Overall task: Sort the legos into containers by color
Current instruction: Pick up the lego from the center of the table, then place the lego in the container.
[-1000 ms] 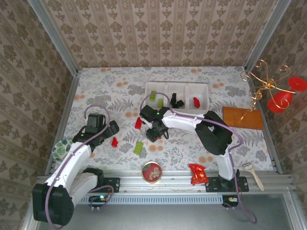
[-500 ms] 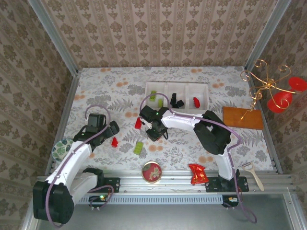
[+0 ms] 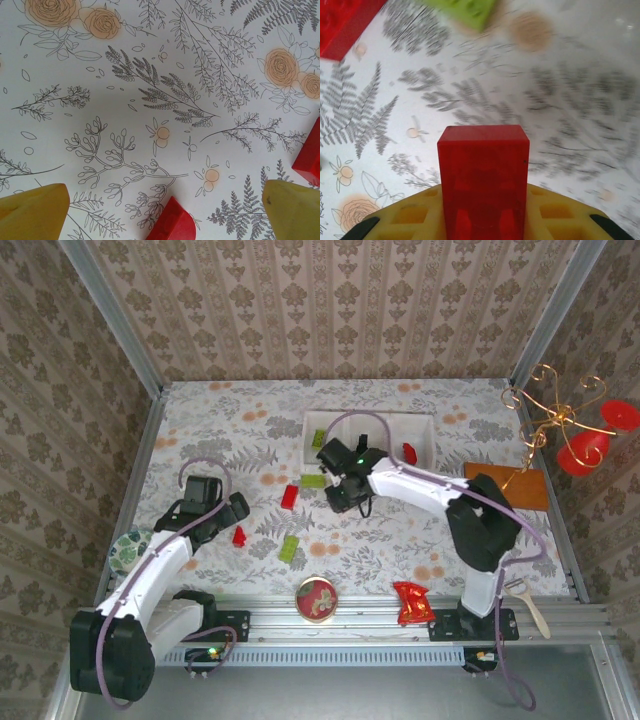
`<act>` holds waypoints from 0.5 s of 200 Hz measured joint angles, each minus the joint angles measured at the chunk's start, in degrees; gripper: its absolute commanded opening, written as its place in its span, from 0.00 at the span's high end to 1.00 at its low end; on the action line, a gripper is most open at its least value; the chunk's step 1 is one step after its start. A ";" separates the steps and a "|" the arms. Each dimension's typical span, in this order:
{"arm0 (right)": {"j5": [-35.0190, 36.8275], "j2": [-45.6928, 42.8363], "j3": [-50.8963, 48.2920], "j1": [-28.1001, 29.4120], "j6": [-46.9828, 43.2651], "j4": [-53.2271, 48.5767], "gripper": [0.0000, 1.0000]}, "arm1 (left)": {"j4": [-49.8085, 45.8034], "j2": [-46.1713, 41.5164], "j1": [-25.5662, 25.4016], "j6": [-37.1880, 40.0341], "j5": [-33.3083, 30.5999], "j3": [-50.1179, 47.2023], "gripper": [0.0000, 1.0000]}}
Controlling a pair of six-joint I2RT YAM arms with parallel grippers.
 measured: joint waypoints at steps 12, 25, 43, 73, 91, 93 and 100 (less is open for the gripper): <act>1.11 -2.64 -0.44 -1.92 0.70 0.02 0.71 | 0.02 0.13 0.00 0.00 0.17 0.00 0.00; 2.19 -5.03 -0.55 -3.87 1.31 0.02 0.71 | 0.02 0.44 0.00 0.02 0.28 0.07 0.00; 4.07 -7.67 -0.55 -6.73 1.49 0.02 0.71 | 0.02 0.92 0.00 0.04 0.46 0.33 0.00; 7.28 -9.46 -0.55 -11.13 1.42 -0.04 0.71 | 0.26 1.73 0.00 0.48 1.03 0.72 0.00; 8.94 -9.42 -0.55 -13.49 1.36 -0.11 0.71 | 0.39 1.88 0.00 0.55 1.27 0.76 0.00; 9.05 -9.40 -0.55 -13.66 1.33 -0.11 0.71 | 0.42 1.90 0.00 0.59 1.29 0.76 0.00; 9.66 -9.35 -0.52 -14.51 1.25 -0.11 0.71 | 0.42 2.01 0.00 0.63 1.44 0.79 0.00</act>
